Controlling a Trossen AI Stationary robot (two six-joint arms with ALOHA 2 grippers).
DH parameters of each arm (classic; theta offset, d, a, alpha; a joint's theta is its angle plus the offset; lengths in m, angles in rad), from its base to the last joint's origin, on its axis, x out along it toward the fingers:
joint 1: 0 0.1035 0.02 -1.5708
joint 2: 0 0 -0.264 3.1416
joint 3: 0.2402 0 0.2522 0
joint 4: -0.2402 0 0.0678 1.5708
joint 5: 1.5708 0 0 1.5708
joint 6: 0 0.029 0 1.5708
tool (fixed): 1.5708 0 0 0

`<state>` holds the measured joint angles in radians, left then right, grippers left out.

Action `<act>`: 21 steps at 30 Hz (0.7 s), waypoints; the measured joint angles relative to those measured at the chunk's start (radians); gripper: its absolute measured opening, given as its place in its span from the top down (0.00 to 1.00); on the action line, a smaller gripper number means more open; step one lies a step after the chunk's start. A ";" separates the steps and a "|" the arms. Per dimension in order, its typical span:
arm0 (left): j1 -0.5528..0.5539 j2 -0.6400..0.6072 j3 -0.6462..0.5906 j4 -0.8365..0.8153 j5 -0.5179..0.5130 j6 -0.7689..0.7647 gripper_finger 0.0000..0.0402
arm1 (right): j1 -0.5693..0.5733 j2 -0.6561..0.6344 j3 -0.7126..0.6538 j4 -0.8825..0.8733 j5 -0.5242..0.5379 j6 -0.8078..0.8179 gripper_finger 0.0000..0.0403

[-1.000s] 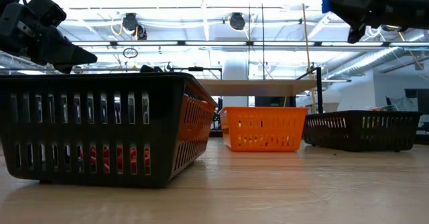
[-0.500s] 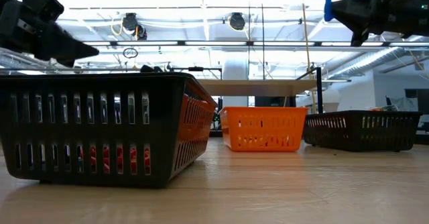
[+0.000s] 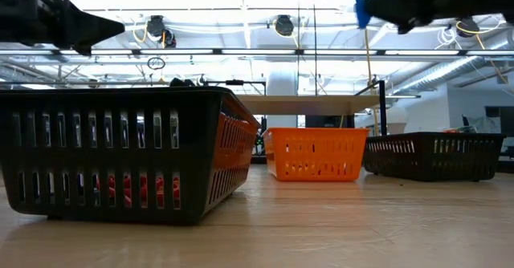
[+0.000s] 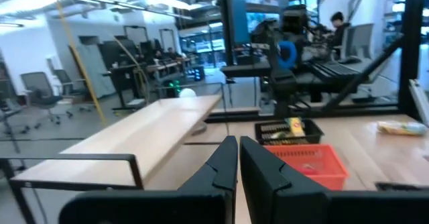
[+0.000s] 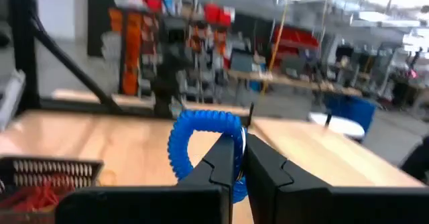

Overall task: Pick & Place Office Desk Supplies
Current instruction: Put the blue spring keychain into the orange bin

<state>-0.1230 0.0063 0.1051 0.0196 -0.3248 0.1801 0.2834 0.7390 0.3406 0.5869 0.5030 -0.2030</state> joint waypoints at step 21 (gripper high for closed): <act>0.000 0.000 0.000 0.008 -0.228 -0.045 0.95 | -0.131 0.640 0.499 -0.631 -0.109 0.318 0.98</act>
<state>-0.1230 0.0063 0.1051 0.0273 -0.5526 0.1356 0.1529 1.3785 0.8394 -0.0443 0.3940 0.1153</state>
